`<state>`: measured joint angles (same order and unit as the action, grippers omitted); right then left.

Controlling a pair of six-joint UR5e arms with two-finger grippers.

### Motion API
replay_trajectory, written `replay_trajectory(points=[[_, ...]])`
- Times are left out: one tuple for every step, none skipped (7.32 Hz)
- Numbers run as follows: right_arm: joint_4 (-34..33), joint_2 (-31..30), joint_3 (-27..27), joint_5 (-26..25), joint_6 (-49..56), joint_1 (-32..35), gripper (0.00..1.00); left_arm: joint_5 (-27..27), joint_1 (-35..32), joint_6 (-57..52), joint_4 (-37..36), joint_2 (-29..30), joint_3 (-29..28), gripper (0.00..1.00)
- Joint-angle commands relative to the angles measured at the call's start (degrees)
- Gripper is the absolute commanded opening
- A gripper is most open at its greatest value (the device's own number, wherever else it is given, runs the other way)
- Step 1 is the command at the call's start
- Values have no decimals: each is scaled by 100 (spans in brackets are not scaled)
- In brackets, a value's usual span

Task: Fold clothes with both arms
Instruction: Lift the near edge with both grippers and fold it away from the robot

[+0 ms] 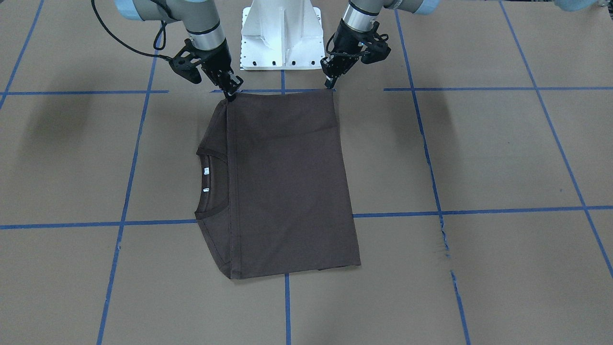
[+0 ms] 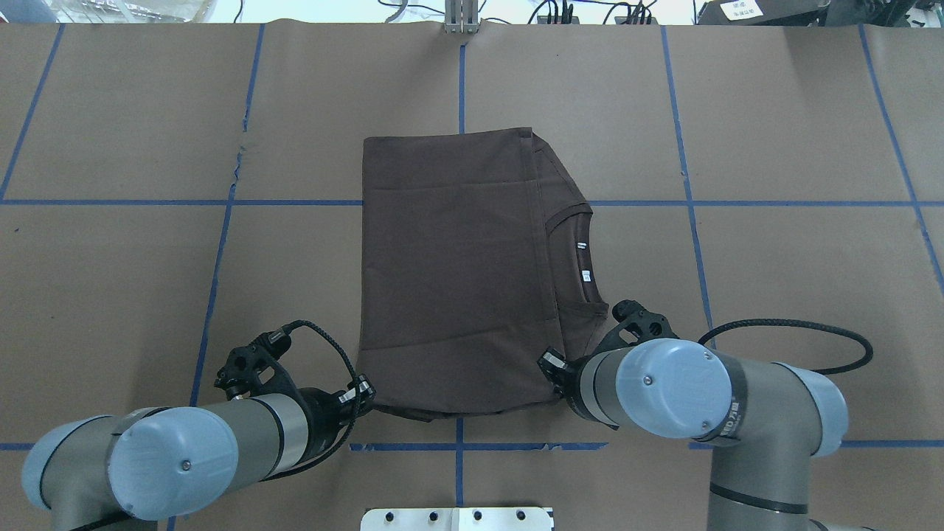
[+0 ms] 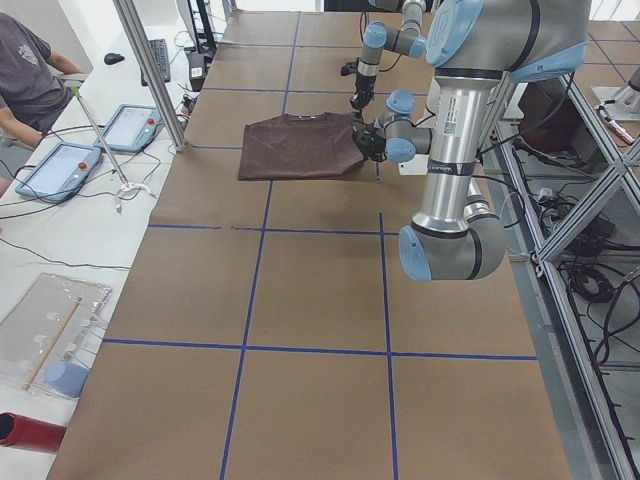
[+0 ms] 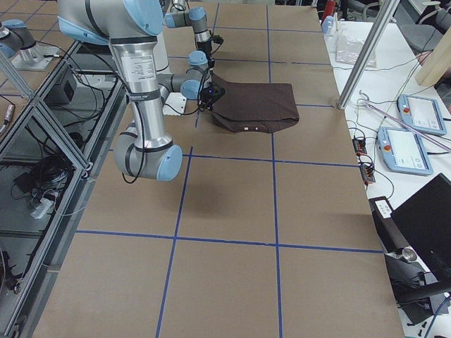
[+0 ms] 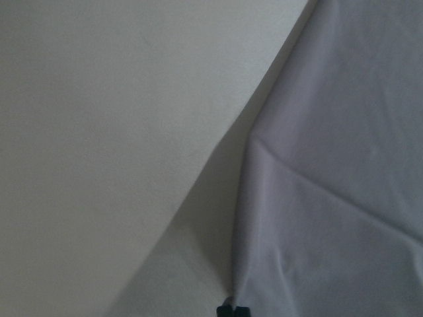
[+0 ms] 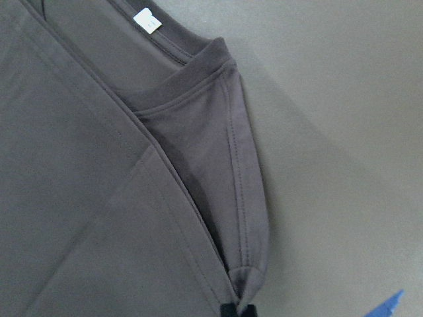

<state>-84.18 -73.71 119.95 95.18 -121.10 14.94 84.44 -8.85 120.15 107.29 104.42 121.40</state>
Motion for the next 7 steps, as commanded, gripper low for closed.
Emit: replay_trajectory(points=[[-377,-240,931,552,-36,9,0,2,216,193,-270,-27,506,0],[-511,-179,1064,607,-10,131,0,46,199,141,-296,7,673,0],[-521,-39,909,746,33,524,0,46,-18,-25,-305,60,683,0],[-530,406,472,1105,286,1067,0,107,-534,-523,-322,409,640,0],[-512,671,68,1430,376,1499,0,299,-905,-762,-627,638,517,0],[-477,787,-102,1564,507,1773,0,318,-1082,-991,-630,849,229,0],[-460,988,-399,1565,552,1958,0,318,-1232,-1115,-621,956,17,0]])
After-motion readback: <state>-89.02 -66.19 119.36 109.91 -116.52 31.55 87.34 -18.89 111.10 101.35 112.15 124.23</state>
